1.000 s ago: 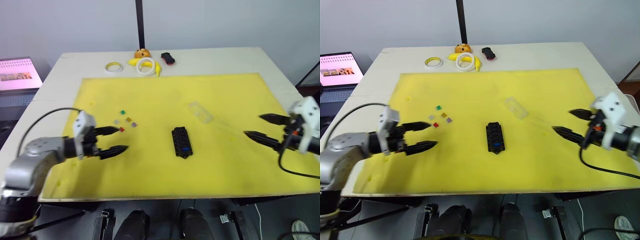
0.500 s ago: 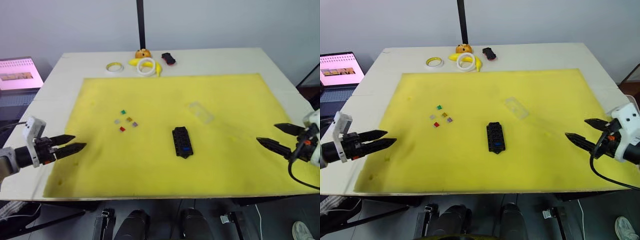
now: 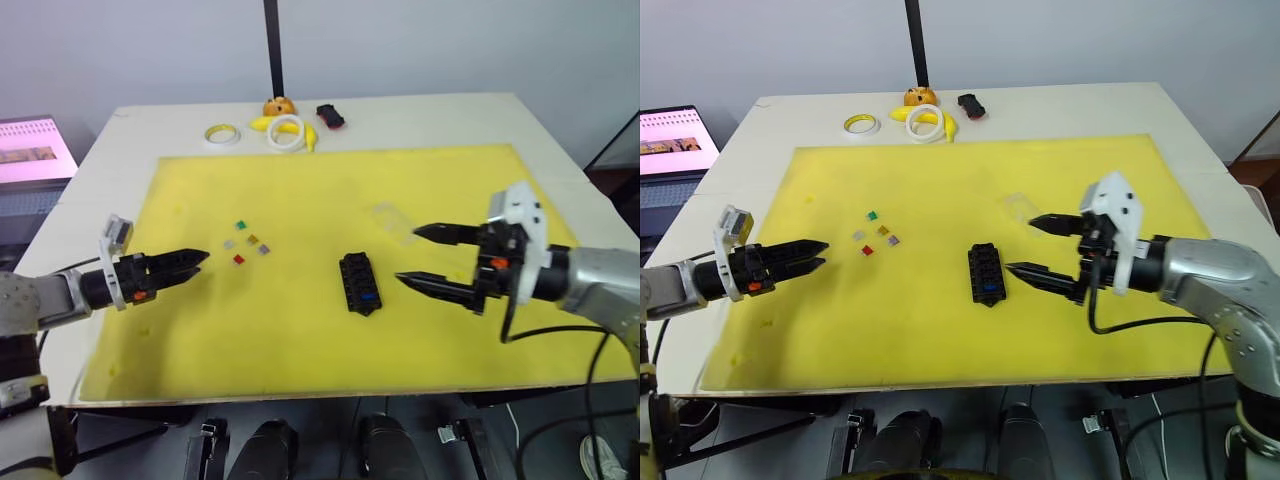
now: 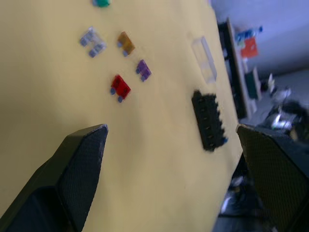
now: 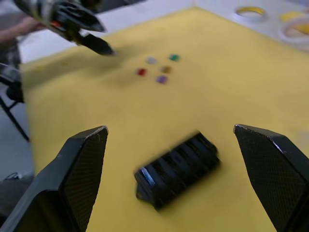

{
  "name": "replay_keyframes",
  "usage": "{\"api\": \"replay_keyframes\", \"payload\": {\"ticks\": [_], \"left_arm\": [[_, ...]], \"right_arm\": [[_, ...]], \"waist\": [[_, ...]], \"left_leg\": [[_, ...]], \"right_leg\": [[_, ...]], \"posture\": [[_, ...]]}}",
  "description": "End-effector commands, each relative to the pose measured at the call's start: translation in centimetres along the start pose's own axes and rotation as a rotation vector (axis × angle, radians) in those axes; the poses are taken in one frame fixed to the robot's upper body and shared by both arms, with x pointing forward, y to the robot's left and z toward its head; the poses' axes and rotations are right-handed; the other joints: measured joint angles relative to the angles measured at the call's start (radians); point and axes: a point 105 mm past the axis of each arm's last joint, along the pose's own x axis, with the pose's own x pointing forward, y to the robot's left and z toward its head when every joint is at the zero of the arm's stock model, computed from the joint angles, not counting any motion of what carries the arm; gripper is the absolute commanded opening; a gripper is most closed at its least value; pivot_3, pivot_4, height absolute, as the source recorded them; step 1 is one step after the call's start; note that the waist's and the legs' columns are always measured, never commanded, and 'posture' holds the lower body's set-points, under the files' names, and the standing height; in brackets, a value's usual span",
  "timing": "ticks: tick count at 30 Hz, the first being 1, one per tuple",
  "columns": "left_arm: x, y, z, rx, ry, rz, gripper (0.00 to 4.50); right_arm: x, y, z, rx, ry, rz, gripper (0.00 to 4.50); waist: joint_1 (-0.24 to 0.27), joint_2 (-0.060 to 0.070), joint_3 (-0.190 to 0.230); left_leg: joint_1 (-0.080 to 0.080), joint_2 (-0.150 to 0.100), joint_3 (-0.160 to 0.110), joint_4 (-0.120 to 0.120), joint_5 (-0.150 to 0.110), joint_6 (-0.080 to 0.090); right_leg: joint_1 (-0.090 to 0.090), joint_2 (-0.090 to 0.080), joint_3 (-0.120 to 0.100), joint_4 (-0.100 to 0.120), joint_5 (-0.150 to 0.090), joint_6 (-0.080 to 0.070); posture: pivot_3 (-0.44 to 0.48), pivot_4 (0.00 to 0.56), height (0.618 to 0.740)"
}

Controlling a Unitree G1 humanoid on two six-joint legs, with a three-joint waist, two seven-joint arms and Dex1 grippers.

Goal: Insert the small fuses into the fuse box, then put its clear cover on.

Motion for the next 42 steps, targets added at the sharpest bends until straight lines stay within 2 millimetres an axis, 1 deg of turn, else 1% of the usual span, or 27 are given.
{"api": "replay_keyframes", "payload": {"ticks": [1, 3, 8, 13, 16, 19, 22, 31, 33, 37, 42], "left_arm": [[-0.4, -0.6, 0.9, -0.033, -0.039, -0.017, 4.5], [-0.1, -0.8, 1.1, -0.049, -0.041, -0.035, 4.5], [1.1, -0.4, 1.7, -0.07, -0.059, -0.023, 4.5], [1.9, -0.8, 0.6, -0.09, -0.006, -0.048, 4.5], [2.5, -0.8, 0.2, -0.091, 0.013, -0.048, 4.5], [2.8, -0.4, -0.1, -0.106, 0.016, -0.032, 4.5], [3.2, 0.8, -0.2, -0.13, -0.007, 0.013, 4.5], [4.9, 1.0, -1.8, -0.158, 0.021, -0.026, 4.5], [5.0, 1.5, -2.0, -0.17, 0.022, -0.011, 4.5], [5.2, 1.9, -2.1, -0.195, 0.013, -0.01, 4.5], [6.4, 2.0, -2.2, -0.224, 0.023, -0.032, 4.5]], "right_arm": [[1.2, 0.8, 1.2, -0.046, -0.035, 0.042, 4.42], [1.8, 0.9, 1.1, -0.05, -0.032, 0.054, 4.42], [3.1, 1.4, 0.5, -0.078, -0.009, 0.086, 4.42], [3.6, 1.3, 0.3, -0.092, -0.006, 0.085, 4.42], [3.7, 1.3, 0.3, -0.093, -0.007, 0.085, 4.42], [3.7, 1.3, 0.2, -0.094, -0.006, 0.085, 4.42], [3.7, 1.3, 0.1, -0.093, -0.001, 0.08, 4.42], [3.7, 1.0, 0.2, -0.086, -0.003, 0.077, 4.42], [3.7, 0.9, 0.2, -0.085, -0.002, 0.073, 4.42], [3.7, 1.0, 0.1, -0.083, -0.002, 0.068, 4.42], [3.6, 0.8, 0.1, -0.084, 0.0, 0.058, 4.42]], "waist": [[0.001, 0.0, 0.0], [0.004, 0.0, 0.0], [0.002, -0.001, 0.0], [-0.002, -0.001, 0.0], [-0.001, -0.001, 0.0], [0.001, -0.001, 0.0], [0.001, -0.001, 0.0], [0.003, -0.001, 0.0], [0.004, -0.001, 0.0], [0.004, -0.001, 0.0], [0.011, -0.001, -0.001]], "left_leg": [[0.0, 0.0, 0.0, 0.0, 0.0, 0.0], [0.0, 0.0, 0.0, 0.0, 0.0, 0.0], [-0.001, -0.001, 0.0, 0.0, 0.0, 0.0], [-0.001, -0.001, 0.0, -0.001, 0.0, 0.0], [-0.001, 0.0, 0.0, 0.0, 0.0, 0.0], [-0.001, -0.001, 0.0, 0.0, 0.0, 0.0], [-0.001, -0.001, 0.0, 0.0, 0.0, 0.0], [-0.001, -0.001, 0.001, 0.0, 0.0, 0.0], [-0.001, -0.001, 0.001, 0.0, 0.0, 0.0], [-0.001, -0.001, 0.0, 0.001, 0.0, 0.0], [-0.001, -0.001, 0.0, 0.001, 0.0, 0.0]], "right_leg": [[0.0, 0.0, 0.0, 0.0, 0.0, 0.0], [0.0, 0.0, 0.0, 0.0, 0.0, 0.0], [0.0, 0.0, 0.0, 0.0, 0.0, 0.0], [-0.002, 0.0, 0.0, 0.001, 0.0, 0.0], [-0.002, 0.0, 0.0, 0.001, 0.0, 0.0], [-0.002, -0.001, 0.001, 0.001, 0.0, 0.0], [-0.002, -0.001, 0.001, 0.001, 0.0, 0.0], [-0.003, -0.001, 0.001, 0.001, 0.0, 0.0], [-0.002, -0.001, 0.001, 0.001, 0.0, 0.0], [-0.002, -0.001, 0.001, 0.001, 0.0, 0.0], [-0.001, -0.001, 0.001, 0.001, 0.0, 0.0]], "posture": [[0.0, 0.15, 0.74], [0.0, 0.15, 0.74], [0.0, 0.15, 0.74], [0.0, 0.15, 0.74], [0.0, 0.15, 0.74], [0.0, 0.15, 0.74], [0.0, 0.15, 0.74], [0.0, 0.15, 0.74], [0.0, 0.15, 0.74], [0.0, 0.15, 0.74], [0.0, 0.15, 0.74]]}}
